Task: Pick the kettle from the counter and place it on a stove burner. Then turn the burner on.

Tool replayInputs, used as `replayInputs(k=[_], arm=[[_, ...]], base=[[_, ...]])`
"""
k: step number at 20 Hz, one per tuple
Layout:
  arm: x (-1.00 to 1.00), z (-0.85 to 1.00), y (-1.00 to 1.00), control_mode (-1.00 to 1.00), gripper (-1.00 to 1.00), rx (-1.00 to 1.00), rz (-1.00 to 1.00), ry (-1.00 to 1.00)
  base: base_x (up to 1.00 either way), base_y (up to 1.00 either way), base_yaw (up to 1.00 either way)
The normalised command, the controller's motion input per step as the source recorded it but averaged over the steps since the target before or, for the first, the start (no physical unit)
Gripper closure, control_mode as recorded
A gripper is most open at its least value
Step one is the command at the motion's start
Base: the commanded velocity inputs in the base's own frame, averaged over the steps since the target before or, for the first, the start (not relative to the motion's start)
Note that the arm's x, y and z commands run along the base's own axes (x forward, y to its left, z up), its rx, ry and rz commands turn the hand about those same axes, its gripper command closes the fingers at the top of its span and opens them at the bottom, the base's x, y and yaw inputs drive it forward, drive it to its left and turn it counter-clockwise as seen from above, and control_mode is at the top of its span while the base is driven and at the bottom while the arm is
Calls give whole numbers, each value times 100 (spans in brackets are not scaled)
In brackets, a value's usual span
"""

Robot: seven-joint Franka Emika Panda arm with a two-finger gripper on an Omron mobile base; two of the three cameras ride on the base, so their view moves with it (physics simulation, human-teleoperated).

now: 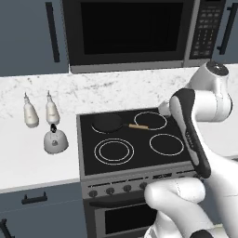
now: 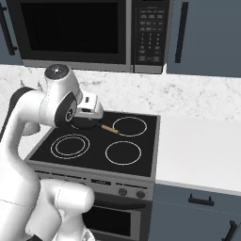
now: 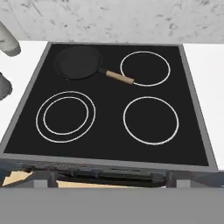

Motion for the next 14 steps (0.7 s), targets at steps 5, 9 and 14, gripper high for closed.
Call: replayInputs(k=[5, 9, 14], arm=[[-54, 0, 90, -100, -100, -5, 11, -32], [-33, 0, 100, -100, -100, -1, 15, -32], [-1, 6, 100, -100, -100, 0, 6, -19]], base=[[0, 0, 0], [0, 0, 0], [0, 0, 0]])
